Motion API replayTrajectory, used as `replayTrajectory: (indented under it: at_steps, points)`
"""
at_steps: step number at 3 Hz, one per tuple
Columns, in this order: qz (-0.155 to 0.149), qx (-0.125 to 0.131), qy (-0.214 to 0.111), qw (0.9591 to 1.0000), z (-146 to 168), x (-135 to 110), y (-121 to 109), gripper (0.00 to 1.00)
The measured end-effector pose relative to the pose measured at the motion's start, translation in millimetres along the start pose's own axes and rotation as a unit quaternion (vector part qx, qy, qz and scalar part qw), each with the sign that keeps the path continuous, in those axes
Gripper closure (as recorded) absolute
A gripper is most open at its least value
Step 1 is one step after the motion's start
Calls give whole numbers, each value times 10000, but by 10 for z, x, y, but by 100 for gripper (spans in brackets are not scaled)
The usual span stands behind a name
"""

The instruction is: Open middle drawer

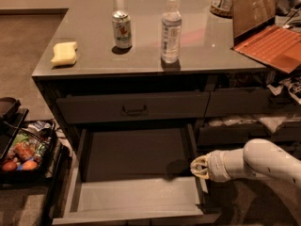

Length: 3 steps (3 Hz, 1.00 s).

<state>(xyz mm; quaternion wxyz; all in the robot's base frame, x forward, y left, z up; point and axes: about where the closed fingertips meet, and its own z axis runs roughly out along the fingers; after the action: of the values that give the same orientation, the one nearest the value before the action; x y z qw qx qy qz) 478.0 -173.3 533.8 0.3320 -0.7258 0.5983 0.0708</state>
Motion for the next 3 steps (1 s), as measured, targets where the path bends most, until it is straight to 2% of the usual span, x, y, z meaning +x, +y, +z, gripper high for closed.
replayTrajectory:
  at_steps: [1,2,3]
  points:
    - [78,563,186,9982,-276,35,-133,100]
    - [150,832,237,9961,-346,65,-171,100]
    - [151,834,238,9961,-346,65,-171,82]
